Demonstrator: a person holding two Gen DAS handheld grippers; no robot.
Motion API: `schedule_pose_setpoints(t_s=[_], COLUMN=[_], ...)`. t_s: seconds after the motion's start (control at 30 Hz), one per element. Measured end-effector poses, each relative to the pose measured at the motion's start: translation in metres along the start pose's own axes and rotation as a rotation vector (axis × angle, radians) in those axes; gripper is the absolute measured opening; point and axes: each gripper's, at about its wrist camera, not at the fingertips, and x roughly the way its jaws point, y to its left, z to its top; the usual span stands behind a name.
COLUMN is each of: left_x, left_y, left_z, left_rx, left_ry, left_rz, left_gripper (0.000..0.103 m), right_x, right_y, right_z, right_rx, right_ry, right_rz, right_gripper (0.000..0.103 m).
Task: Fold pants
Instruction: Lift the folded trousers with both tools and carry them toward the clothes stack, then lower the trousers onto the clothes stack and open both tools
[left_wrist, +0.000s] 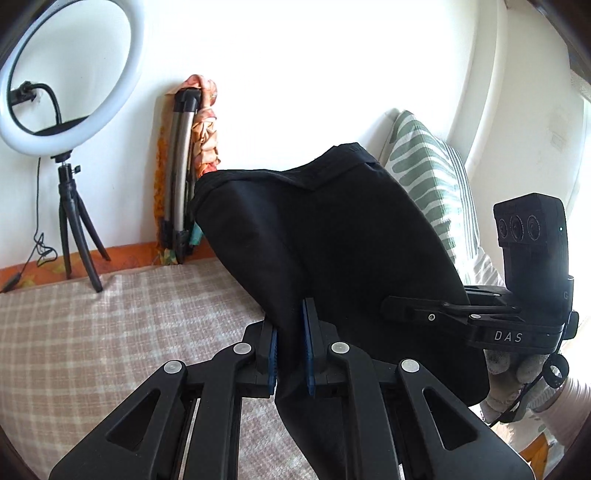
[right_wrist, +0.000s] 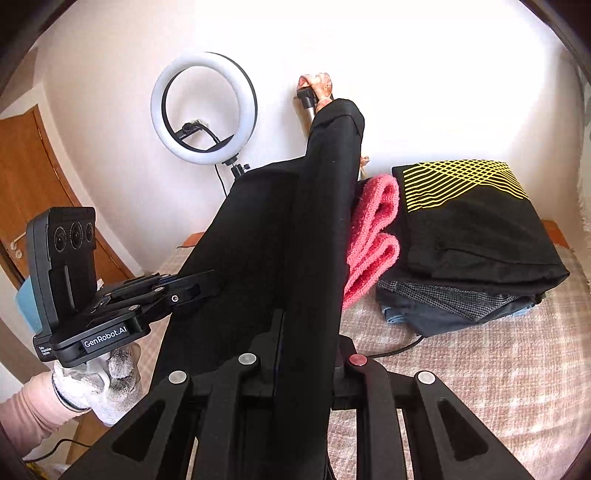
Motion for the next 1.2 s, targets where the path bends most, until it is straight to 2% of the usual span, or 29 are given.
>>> schedule_pose_setpoints(t_s=[0.13, 0.3, 0.6, 0.73, 0.9, 1.03, 1.2], left_x=[0.009, 0.025, 0.068, 0.096, 0.132, 0.162, 0.193], left_y=[-0.013, -0.028, -0.057, -0.058, -0.05, -0.037, -0.029], left_z=[0.016, 0.041, 0.103, 0.129, 0.146, 0.149, 0.138], left_rx=[0.023, 0.039, 0.086, 0.066, 0.045, 0.007, -0.013], left_ry=[-0.009, -0.019, -0.065, -0.07, -0.054, -0.022, 0.026], left_rz=[-0.013, -0.029, -0.032, -0.032, -0.009, 0.004, 0.023], left_gripper=[0.009, 0.009, 0.009, 0.009, 0.009, 0.009, 0.009], right_x=[-0.016, -0.024, -0.033, -0.017, 0.01, 0.036, 0.06], right_y=[-0.012, -0.028, -0.077, -0.103, -0.135, -0.16, -0.183], right_z=[0.005, 0.028, 0.091, 0.118, 0.134, 0.138, 0.134], right_rx=[0.007, 0.013, 0.007, 0.018, 0.033, 0.06, 0.074], right_ry=[-0.02, -0.037, -0.067, -0.07, -0.061, -0.036, 0.007], right_rz=[-0.016, -0.039, -0.078, -0.083, -0.076, -0.072, -0.106], right_gripper=[0.015, 0.015, 0.015, 0.015, 0.015, 0.015, 0.015])
